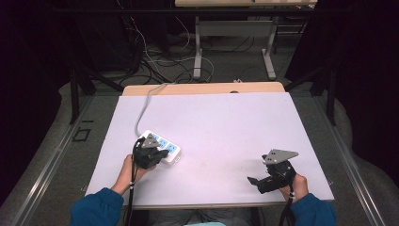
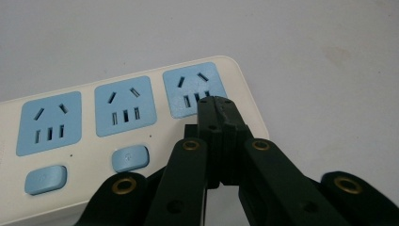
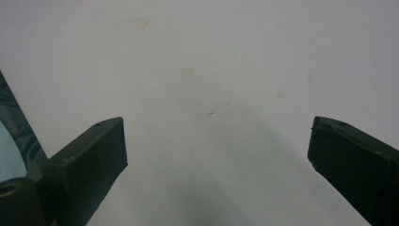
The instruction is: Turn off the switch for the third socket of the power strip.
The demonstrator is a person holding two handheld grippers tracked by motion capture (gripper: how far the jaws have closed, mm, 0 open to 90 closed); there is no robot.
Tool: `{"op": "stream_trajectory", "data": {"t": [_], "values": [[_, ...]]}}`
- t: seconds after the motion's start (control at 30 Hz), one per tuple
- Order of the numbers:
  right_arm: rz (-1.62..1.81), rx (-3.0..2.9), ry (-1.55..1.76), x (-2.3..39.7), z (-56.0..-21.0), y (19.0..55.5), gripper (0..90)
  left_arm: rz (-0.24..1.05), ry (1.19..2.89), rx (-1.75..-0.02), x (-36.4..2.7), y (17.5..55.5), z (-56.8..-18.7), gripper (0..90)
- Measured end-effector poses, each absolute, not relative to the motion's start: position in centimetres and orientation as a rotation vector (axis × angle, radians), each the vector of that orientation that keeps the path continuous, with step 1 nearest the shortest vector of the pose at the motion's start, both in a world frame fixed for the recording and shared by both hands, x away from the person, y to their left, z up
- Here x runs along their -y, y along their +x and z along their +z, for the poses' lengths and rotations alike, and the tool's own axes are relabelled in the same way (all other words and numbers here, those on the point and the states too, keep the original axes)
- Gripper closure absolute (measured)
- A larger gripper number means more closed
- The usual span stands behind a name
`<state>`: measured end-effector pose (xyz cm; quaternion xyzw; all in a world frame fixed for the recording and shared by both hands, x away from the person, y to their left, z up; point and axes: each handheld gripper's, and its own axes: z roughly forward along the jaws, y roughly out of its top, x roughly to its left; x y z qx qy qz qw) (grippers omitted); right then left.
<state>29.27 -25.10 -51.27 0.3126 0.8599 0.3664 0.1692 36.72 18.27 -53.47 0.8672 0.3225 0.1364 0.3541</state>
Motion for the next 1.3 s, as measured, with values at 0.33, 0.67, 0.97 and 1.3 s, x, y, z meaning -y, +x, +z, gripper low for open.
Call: {"op": "stream_trajectory", "data": {"t": [0.33,0.67,0.97,1.3], "values": [[1.043,-2.443,0.890,25.11,-51.27,29.26,4.5,0.353,2.242,-0.833,-18.27,36.72,-53.47,90.0],[1.042,-2.443,0.889,25.10,-51.27,29.26,4.5,0.360,2.246,-0.830,-18.19,36.67,-53.45,90.0],[1.047,-2.440,0.881,25.13,-51.28,29.26,4.5,0.364,2.257,-0.821,-18.22,36.66,-53.40,90.0],[1.047,-2.440,0.881,25.13,-51.27,29.26,4.6,0.370,2.258,-0.812,-18.21,36.71,-53.37,90.0]]}}
